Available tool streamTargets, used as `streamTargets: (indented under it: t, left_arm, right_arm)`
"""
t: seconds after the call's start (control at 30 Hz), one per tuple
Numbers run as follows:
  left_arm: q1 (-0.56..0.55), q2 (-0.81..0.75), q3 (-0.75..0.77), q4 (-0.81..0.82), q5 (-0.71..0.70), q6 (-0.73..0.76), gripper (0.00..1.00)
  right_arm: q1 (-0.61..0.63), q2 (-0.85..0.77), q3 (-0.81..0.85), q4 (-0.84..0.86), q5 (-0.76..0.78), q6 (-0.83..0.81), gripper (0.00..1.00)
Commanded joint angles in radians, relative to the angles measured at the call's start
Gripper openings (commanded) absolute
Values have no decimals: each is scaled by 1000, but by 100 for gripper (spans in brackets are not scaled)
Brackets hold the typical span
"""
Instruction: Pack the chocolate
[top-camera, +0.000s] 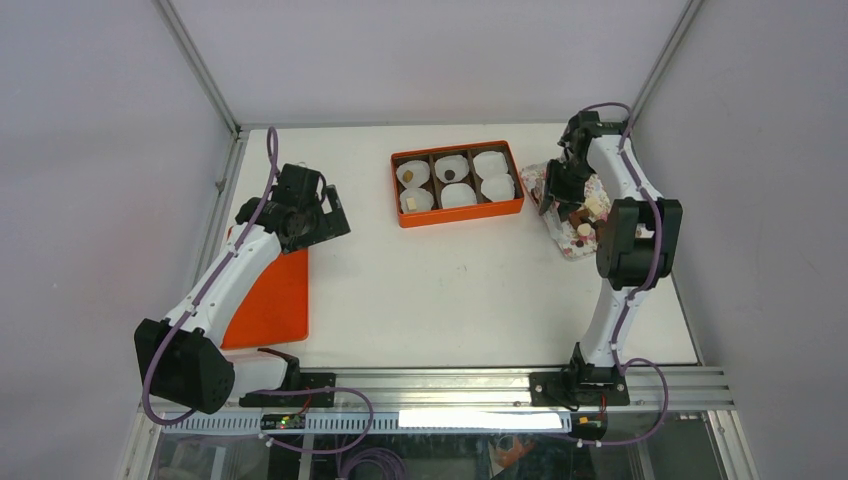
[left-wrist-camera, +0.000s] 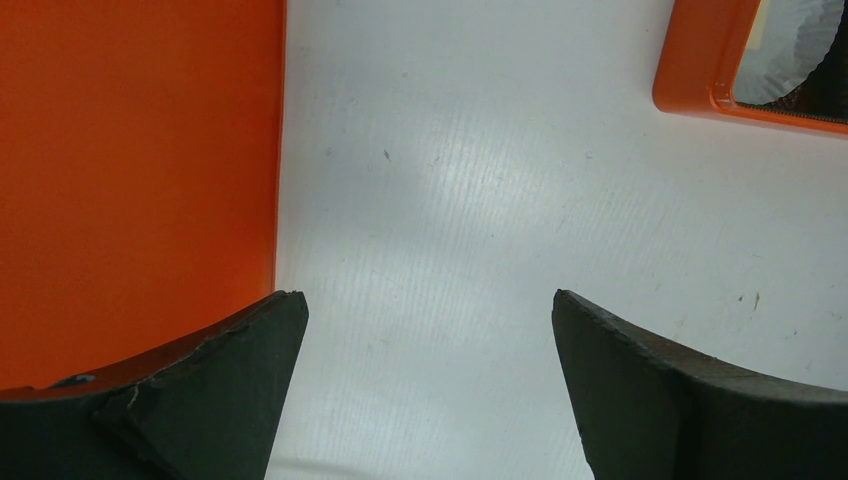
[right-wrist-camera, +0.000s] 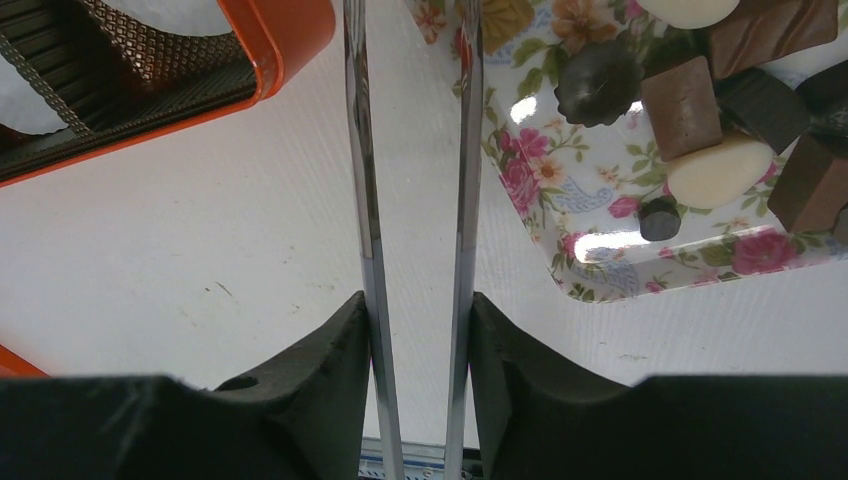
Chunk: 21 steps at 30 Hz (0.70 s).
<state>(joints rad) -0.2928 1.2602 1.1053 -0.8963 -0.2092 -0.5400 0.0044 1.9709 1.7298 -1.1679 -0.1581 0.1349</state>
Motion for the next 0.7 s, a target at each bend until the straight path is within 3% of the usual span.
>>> streamTargets:
  t: [0.0, 0.67]
  left_arm:
    - [8, -11, 13, 31, 13, 22, 99]
    - [8, 34, 17, 57, 42, 3, 99]
  right_arm:
    - [-1, 7, 42, 5, -3, -24, 40]
    - [-61, 21, 86, 19, -35, -20, 40]
